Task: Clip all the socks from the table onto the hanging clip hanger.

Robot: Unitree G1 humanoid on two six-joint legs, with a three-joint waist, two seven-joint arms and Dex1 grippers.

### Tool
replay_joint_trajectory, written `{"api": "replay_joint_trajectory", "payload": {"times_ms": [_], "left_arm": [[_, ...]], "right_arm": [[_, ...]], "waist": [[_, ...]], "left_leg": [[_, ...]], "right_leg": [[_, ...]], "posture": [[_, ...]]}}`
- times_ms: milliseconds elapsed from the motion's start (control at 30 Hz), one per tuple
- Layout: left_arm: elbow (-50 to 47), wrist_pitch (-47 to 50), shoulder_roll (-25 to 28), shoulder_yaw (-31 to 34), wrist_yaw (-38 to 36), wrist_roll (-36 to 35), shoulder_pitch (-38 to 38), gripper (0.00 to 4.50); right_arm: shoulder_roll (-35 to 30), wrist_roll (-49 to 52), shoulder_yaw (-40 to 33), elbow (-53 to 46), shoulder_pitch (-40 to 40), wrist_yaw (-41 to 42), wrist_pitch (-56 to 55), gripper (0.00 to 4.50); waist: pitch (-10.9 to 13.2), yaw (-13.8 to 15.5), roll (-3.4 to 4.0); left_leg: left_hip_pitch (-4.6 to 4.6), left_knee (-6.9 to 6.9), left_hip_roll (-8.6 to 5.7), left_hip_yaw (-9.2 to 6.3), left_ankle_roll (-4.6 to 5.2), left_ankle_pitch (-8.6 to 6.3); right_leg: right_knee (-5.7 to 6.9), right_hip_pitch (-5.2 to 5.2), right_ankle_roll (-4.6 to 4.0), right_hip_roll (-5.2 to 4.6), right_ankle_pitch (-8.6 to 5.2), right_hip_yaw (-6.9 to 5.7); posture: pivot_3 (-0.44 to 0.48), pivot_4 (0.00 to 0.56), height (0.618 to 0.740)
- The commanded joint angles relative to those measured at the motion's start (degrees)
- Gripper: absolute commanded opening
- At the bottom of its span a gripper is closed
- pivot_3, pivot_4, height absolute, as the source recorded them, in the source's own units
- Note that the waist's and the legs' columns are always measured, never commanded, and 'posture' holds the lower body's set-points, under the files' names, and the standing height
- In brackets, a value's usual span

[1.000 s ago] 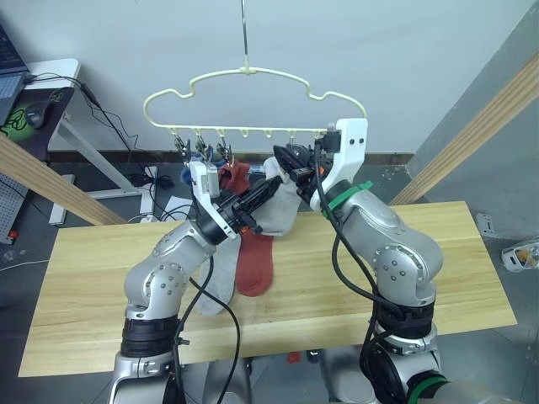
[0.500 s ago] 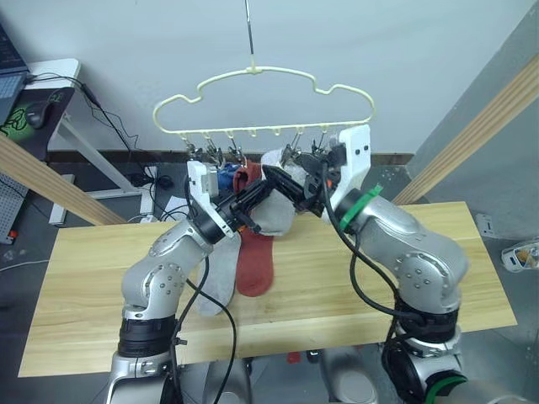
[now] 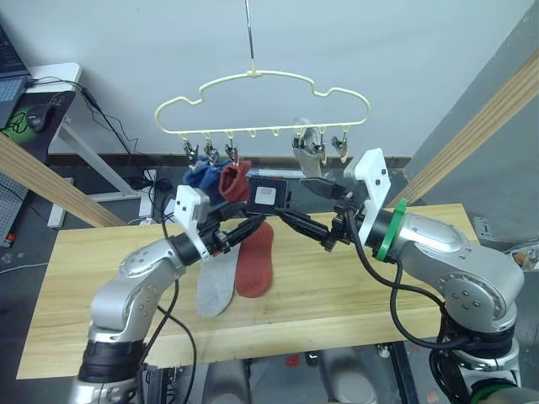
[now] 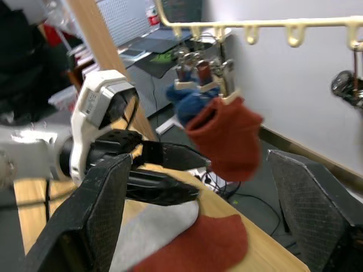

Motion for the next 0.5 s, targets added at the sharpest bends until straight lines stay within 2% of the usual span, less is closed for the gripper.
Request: {"api": "replay_joint_trajectory", "payload": {"times_ms": [33,300,500], "left_arm": [[-5.0,-2.4,2.9,1.9,-2.3,1.0,3.1,3.22],[-12.4,-7.9,10.8,6.2,-8.1,3.4,13.7,3.22],[-14.4,-8.1,10.4,7.8,-7.4,1.5,14.0,3.22]], "right_arm": [[-1.5,-0.1,-0.5,-3.1,1.2,0.6,-2.3,3.99],[-7.0,-7.8,1.1,-5.5,7.0,-0.7,-8.0,3.99],[-6.3,-13.7,0.5,-2.1,7.7,-3.3,-12.1,3.99]], "waist": [[-0.2,0.0,-0.07],[-1.6,0.3,-0.35],[-2.6,0.8,-0.34]], "left_leg": [[0.01,0.00,0.00,0.00,0.00,0.00],[0.05,0.00,0.00,0.02,0.00,0.00],[0.11,0.04,-0.02,0.03,0.03,0.04]], "right_leg": [[0.01,0.00,0.00,0.00,0.00,0.01],[0.00,0.03,0.01,0.00,0.00,0.01],[0.02,0.08,0.04,0.02,-0.03,0.02]], "posture": [[-0.158,0.252,0.740],[-0.129,0.237,0.740],[-0.120,0.204,0.740]]}}
